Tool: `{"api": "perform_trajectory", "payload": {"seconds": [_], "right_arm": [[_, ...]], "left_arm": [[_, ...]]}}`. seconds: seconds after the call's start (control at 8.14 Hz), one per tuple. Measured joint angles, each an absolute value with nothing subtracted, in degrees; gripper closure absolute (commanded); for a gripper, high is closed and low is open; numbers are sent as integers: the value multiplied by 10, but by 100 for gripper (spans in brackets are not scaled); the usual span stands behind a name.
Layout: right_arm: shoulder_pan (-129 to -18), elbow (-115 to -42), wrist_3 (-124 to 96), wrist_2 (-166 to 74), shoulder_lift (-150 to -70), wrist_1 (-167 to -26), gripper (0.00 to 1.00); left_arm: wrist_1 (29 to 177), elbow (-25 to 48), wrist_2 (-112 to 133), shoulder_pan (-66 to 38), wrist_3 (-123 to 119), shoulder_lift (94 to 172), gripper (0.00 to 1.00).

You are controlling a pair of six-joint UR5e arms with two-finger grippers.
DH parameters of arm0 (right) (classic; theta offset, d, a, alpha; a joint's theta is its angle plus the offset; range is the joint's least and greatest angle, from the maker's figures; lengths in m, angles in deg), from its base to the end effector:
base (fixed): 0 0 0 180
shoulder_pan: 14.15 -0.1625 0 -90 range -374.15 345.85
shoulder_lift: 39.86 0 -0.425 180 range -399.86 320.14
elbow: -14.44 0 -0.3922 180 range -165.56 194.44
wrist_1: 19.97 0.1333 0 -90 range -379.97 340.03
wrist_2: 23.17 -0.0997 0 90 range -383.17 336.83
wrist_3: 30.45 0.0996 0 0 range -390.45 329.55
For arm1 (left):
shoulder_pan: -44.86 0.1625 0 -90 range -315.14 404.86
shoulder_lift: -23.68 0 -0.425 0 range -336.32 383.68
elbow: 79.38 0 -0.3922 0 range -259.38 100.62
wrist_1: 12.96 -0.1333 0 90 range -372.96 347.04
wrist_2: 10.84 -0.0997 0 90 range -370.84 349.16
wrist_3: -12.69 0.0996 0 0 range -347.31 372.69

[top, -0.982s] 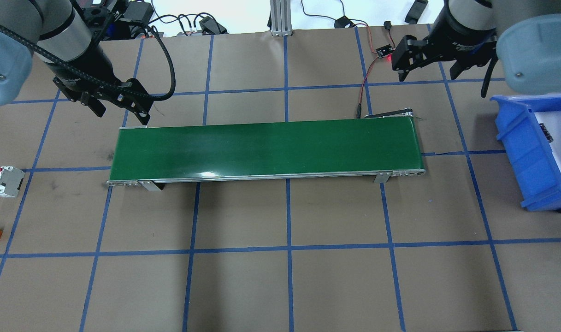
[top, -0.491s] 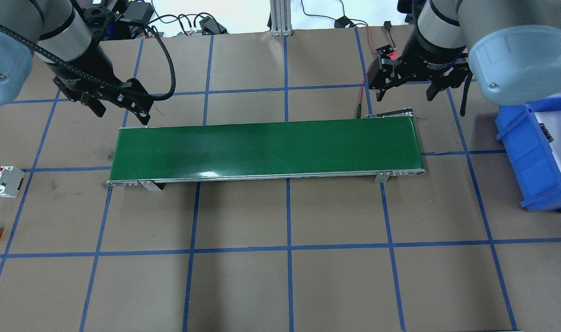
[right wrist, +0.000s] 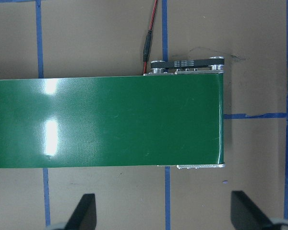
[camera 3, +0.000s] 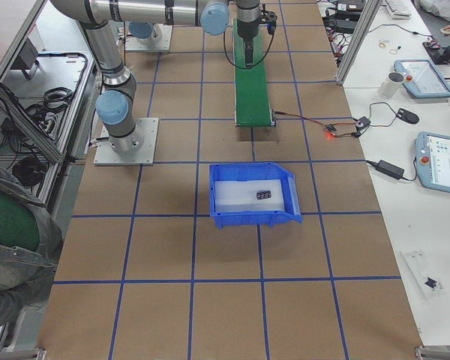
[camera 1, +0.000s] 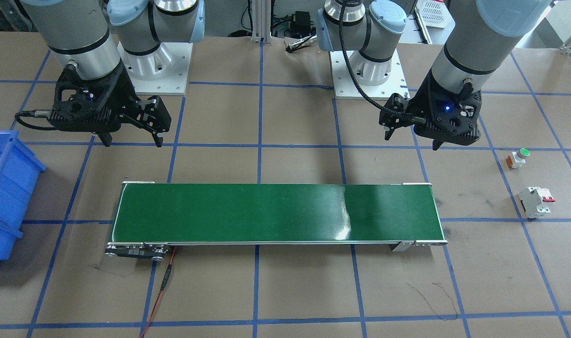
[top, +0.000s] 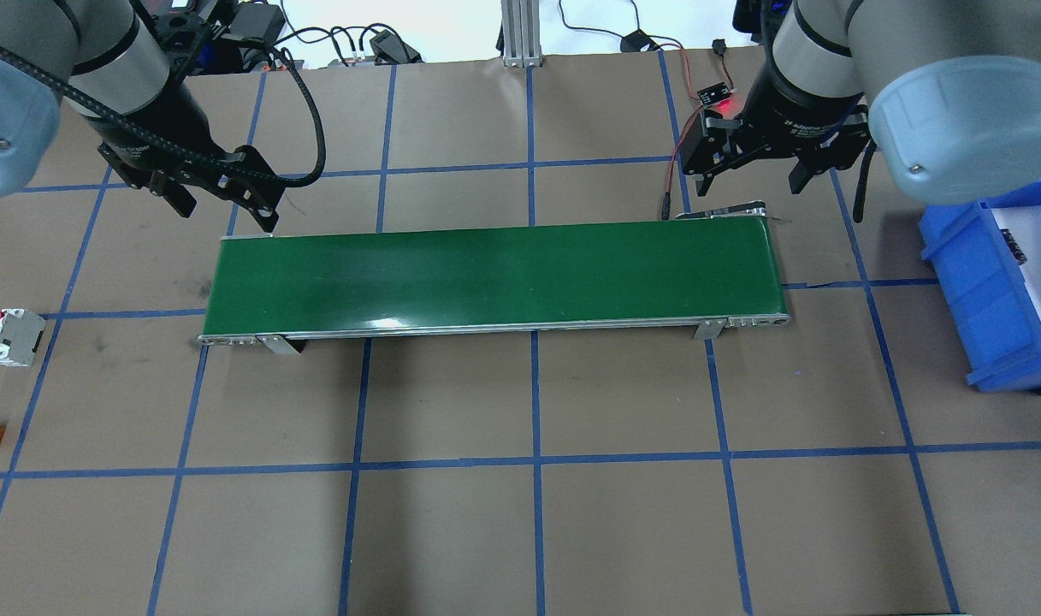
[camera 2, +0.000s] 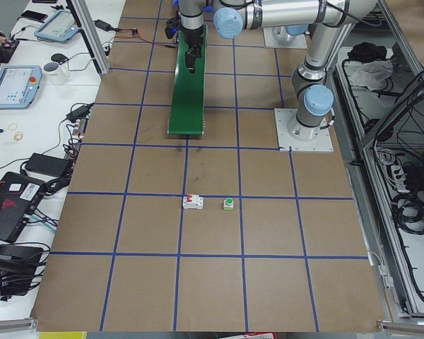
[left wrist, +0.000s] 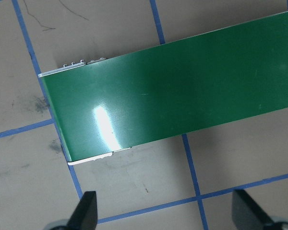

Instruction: Move capacitor from left to right

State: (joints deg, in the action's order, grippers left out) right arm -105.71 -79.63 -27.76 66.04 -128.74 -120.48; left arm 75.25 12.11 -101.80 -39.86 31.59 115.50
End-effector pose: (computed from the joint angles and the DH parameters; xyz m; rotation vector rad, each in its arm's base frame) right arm 0.1484 -0.5035 0.4620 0.0298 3.1209 -0.1441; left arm -0.0849 -0.5120 0.4624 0.3715 3.1083 0.0461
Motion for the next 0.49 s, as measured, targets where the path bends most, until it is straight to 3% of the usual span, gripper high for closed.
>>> {"api": "perform_trajectory", "payload": {"seconds": [0.49], "right_arm": [[-1057,-797,-279,664,-1288,-1206,0]], "left_arm": [[752,121,-1018,-399,316,1155,0]]}}
